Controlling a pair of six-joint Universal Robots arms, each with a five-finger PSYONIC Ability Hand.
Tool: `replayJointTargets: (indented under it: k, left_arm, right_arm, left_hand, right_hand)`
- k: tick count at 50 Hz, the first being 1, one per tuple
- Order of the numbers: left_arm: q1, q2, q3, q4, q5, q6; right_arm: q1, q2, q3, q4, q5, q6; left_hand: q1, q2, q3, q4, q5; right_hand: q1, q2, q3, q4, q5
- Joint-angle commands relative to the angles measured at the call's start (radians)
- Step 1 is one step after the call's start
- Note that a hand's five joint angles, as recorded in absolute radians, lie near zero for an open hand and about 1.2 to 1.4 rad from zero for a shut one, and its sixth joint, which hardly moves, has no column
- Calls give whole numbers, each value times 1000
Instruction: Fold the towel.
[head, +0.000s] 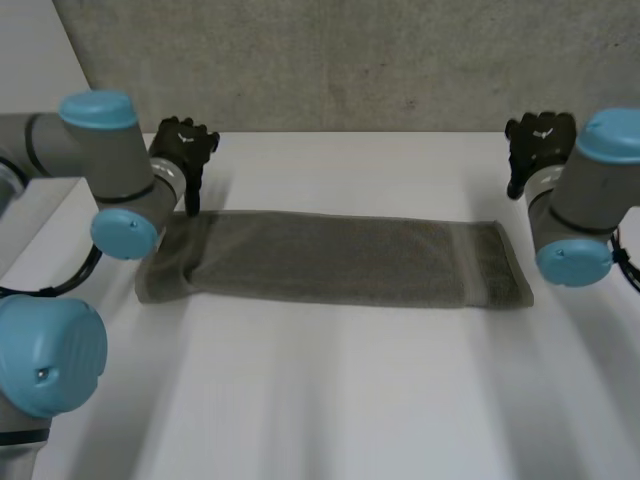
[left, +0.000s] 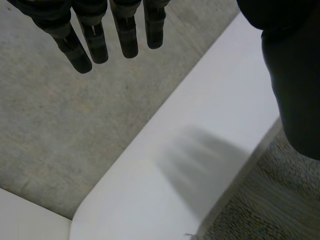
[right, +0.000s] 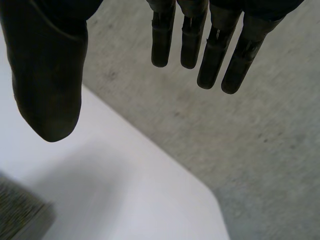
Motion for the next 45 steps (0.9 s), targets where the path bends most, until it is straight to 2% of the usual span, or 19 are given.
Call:
replayJointTargets:
  k: [1, 2, 4, 9, 15, 17, 18, 20, 23, 25, 26, 28, 31, 33, 39, 45]
  left_arm:
    - [15, 105, -15, -99, 9, -100]
    - [15, 105, -15, -99, 9, -100]
    - [19, 121, -24, -119, 9, -133]
    - [44, 186, -130, -204, 15, -205]
    - [65, 277, -306, -199, 21, -206]
    - [77, 358, -445, -146, 44, -206]
    - [78, 358, -446, -145, 44, -206]
    - [82, 435, -598, -55, 73, -205]
    - [84, 475, -681, -4, 84, -202]
    - [93, 562, -841, 103, 101, -199]
    - [93, 562, -842, 103, 101, -199]
    - [96, 636, -994, 208, 109, -196]
    - [96, 667, -1067, 260, 107, -194]
    - [96, 716, -1203, 354, 107, -191]
    - [99, 769, -1384, 489, 107, -156]
    - [125, 766, -1440, 543, 107, -79]
  right_arm:
    - [-13, -175, 85, 41, -59, -15]
    - [-13, -175, 86, 42, -59, -15]
    - [-14, -229, 127, 138, -117, -29]
    - [-17, -284, 217, 245, -153, -26]
    - [-23, -353, 342, 250, -162, -30]
    - [-23, -379, 420, 240, -173, -33]
    - [-23, -379, 420, 239, -173, -33]
    - [-23, -399, 490, 210, -191, -35]
    - [-23, -405, 524, 193, -194, -36]
    - [-23, -412, 582, 163, -196, -41]
    - [-23, -412, 583, 163, -196, -41]
    - [-23, -412, 630, 138, -196, -43]
    - [-23, -412, 652, 126, -196, -43]
    - [-31, -412, 693, 91, -196, -43]
    - [-68, -410, 748, 34, -201, -43]
    - [-77, -401, 753, 31, -199, -43]
  left_hand:
    - [-43, -32, -17, -34, -171]
    - [-43, -32, -17, -34, -171]
    - [-40, -29, -14, -31, -168]
    - [-23, -12, 3, -13, -150]
    - [-14, -3, 12, -4, -141]
    - [-17, -6, 9, -7, -144]
    - [-17, -6, 9, -7, -144]
    - [-17, -6, 9, -7, -144]
    - [-20, -8, 6, -10, -147]
    - [-22, -11, 3, -13, -150]
    - [-22, -11, 3, -13, -150]
    - [-28, -17, -2, -19, -156]
    - [-28, -17, -2, -19, -156]
    - [-28, -17, -2, -19, -156]
    - [16, 27, 42, 25, -112]
    - [16, 27, 42, 25, -112]
  right_hand:
    - [-49, -46, -44, -36, -2]
    - [-49, -46, -44, -36, -1]
    - [-14, -11, -9, -1, 34]
    - [86, 89, 91, 99, 133]
    - [83, 86, 88, 96, 131]
    - [81, 83, 85, 93, 128]
    - [81, 83, 85, 93, 128]
    - [81, 83, 85, 93, 128]
    - [81, 83, 85, 93, 128]
    - [72, 74, 77, 84, 119]
    - [72, 74, 77, 84, 119]
    - [72, 74, 77, 84, 119]
    - [72, 74, 77, 84, 119]
    - [78, 80, 82, 90, 125]
    - [78, 80, 82, 90, 125]
    - [66, 68, 71, 78, 113]
